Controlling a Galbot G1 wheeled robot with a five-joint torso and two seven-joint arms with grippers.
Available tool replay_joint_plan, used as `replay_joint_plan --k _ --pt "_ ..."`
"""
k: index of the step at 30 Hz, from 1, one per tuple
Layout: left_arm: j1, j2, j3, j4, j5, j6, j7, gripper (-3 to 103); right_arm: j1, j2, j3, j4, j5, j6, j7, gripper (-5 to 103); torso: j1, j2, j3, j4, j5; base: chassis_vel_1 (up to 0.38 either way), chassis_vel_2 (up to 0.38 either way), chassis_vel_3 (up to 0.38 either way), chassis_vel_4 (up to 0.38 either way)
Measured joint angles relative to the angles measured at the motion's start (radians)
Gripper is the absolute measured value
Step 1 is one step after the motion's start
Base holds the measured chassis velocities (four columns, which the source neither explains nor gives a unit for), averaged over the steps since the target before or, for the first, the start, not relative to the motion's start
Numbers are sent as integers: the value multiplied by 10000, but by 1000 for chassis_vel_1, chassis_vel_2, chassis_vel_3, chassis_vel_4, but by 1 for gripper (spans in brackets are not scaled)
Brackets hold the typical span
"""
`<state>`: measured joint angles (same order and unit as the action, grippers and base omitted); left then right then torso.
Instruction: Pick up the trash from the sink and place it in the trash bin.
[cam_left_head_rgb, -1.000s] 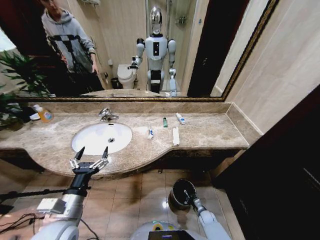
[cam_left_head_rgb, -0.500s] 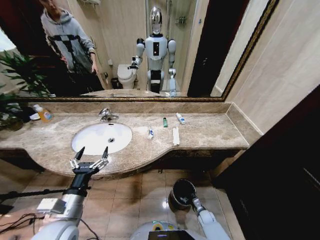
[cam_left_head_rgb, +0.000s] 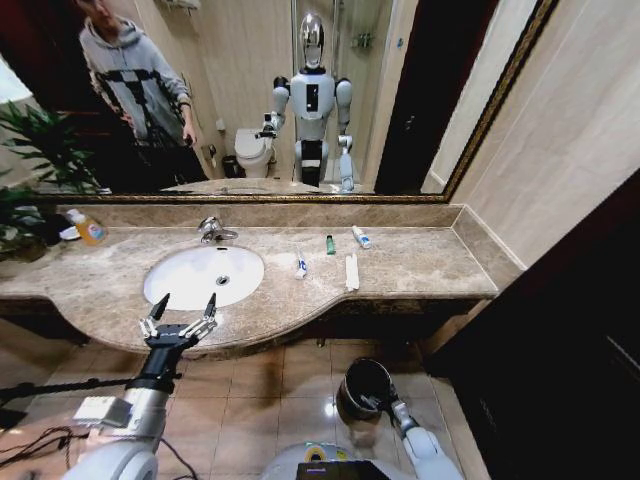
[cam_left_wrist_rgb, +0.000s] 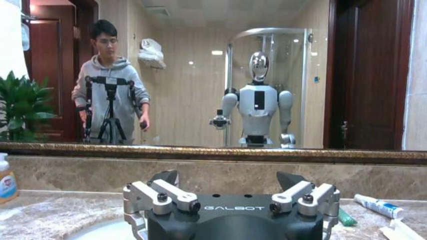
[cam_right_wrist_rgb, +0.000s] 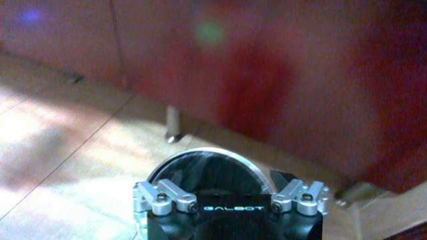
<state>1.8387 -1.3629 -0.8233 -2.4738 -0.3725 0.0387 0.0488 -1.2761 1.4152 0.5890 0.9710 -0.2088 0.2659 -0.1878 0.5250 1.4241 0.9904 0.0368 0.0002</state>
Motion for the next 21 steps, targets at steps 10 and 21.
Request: replay_joint_plan --k 10,21 --pt "0 0 0 0 0 0 1 100 -2231 -890 216 4527 2475 -403 386 100 0 2 0 0 -1 0 0 0 0" --pt "0 0 0 0 0 0 0 100 -4612 -1032 481 8841 3293 -769 804 100 0 2 0 -1 -4 0 0 0 0"
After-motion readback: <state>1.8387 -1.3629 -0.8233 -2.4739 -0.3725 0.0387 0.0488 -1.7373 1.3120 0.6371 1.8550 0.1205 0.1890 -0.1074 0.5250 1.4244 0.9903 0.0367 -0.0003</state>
